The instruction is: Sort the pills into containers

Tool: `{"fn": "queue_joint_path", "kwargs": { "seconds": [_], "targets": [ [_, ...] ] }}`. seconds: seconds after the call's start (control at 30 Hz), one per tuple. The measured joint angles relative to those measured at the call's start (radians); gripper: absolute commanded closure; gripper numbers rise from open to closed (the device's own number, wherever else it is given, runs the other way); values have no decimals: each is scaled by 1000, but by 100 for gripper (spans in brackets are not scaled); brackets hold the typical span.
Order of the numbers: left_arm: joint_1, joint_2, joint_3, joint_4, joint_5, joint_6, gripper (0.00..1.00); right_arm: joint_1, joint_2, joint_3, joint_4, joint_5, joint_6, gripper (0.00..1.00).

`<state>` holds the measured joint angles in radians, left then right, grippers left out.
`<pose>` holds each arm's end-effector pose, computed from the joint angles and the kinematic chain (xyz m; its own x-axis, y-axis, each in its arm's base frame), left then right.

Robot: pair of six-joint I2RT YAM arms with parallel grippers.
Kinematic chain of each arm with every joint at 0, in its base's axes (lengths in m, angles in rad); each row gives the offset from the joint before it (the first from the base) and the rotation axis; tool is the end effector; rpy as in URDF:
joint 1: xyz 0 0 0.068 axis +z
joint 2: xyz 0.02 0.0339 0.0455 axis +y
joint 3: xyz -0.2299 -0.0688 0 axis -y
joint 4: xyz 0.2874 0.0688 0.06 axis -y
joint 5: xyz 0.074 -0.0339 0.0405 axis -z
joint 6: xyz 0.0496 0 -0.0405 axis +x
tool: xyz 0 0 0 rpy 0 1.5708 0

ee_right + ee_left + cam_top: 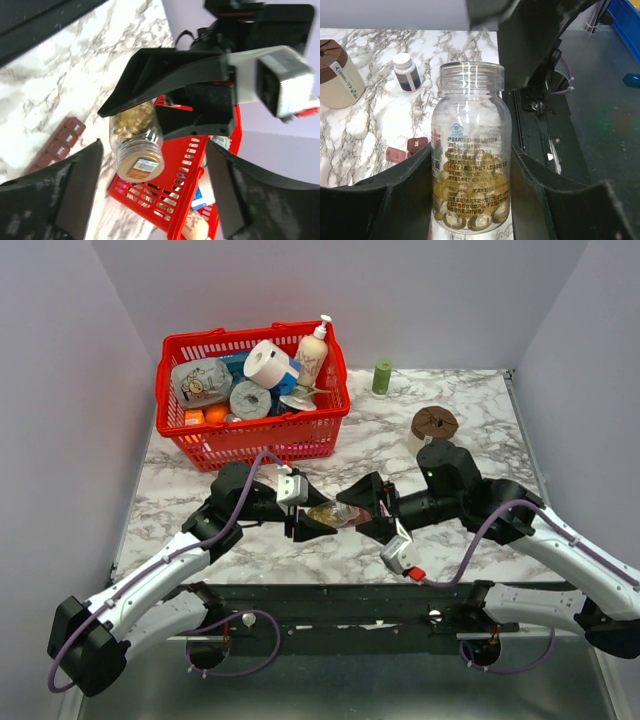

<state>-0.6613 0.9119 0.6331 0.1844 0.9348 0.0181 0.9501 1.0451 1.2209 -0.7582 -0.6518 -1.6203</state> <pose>0.1926 -0.2004 0.2641 -0.0563 0.0575 -0.9968 0.9980 -0.0241 -0.0578 0.1336 0.2386 0.3593 0.9560 -0.0281 -0.2919 -0.2729 -0.4494 -0.8506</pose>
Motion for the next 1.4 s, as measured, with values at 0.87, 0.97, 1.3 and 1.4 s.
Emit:
{"fn": "queue_joint_path", "kwargs": {
  "seconds": [0.87, 0.97, 1.3, 1.4],
  "targets": [
    [0, -83, 1, -52, -140, 55, 100, -124, 328, 344, -81, 74, 1509, 9],
    [0, -95, 1, -51, -159, 58, 100, -124, 320, 332, -84, 64, 1524, 17],
    [0, -102, 1, -44, -171, 52, 100, -135, 319, 327, -100, 4, 1468, 79],
    [0, -100, 1, -35, -158, 48, 100, -136, 319, 334, -108, -30, 1376, 81]
  ]
}}
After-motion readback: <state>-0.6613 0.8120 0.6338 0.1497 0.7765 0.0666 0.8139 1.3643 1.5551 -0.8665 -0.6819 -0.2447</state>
